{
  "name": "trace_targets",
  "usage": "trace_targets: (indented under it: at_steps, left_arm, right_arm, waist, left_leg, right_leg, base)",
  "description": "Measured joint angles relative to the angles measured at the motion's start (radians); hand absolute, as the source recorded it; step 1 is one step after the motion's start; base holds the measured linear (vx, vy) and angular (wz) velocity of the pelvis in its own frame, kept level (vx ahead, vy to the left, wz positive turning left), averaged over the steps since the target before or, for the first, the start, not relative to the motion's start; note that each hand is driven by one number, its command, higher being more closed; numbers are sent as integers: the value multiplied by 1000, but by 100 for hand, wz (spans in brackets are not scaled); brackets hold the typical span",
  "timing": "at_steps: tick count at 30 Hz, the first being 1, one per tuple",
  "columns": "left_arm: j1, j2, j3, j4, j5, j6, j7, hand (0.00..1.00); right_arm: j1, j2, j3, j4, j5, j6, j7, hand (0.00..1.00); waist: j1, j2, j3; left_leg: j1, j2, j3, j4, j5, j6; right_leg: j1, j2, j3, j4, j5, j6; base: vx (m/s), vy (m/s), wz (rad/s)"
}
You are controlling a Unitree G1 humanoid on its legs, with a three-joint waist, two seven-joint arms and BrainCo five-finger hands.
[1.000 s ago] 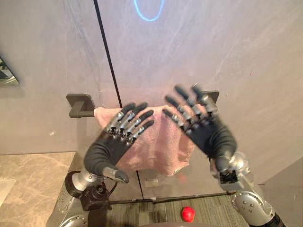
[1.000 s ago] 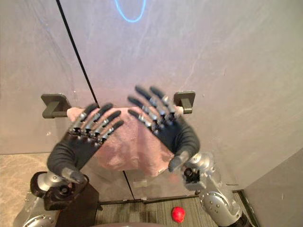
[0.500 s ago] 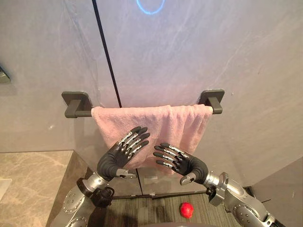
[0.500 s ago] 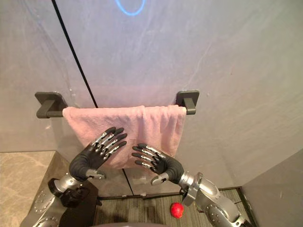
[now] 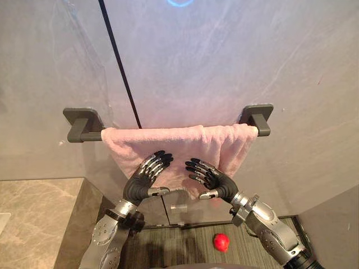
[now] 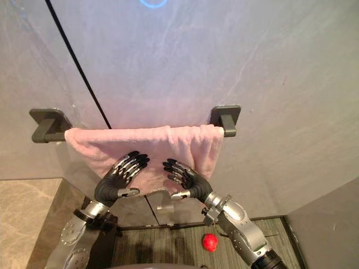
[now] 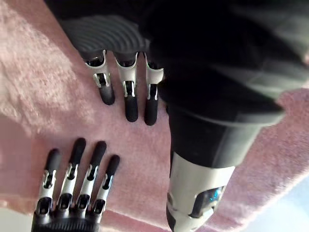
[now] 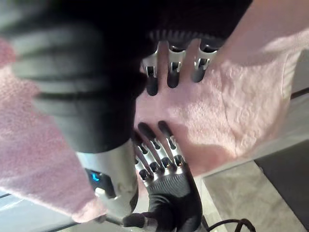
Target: Organize washtable
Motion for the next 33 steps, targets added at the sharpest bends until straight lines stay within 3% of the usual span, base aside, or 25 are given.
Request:
trace_targets:
  at_steps: [11, 22, 33]
  left_arm:
    - [5, -108, 140, 79, 88, 0, 50, 0]
    - [11, -158, 241, 101, 125, -1, 94, 0]
    - [35, -216, 346, 102, 130, -2, 136, 0]
  right_arm:
    - [10, 86, -157, 34, -82, -3, -31, 0]
    - [73, 175, -338, 32, -90, -21, -44, 0]
    - [153, 257, -524, -63, -118, -48, -104, 0]
  waist:
    - [1, -1, 1]
    - [-1, -4, 2]
    - [-4, -9, 2]
  left_leg:
    - [-10, 0, 0, 0, 1, 1]
    - [-11, -1, -1, -1, 1, 1]
    - [-9, -2, -1, 0, 1, 1]
  right_leg:
    - [-14, 0, 3, 6, 0, 0]
    - [-15, -1, 2, 5, 0, 0]
    - [-13, -2, 2, 4, 0, 0]
  base:
    - [-24, -8, 0]
    - [0, 0, 0]
    - [0, 0, 0]
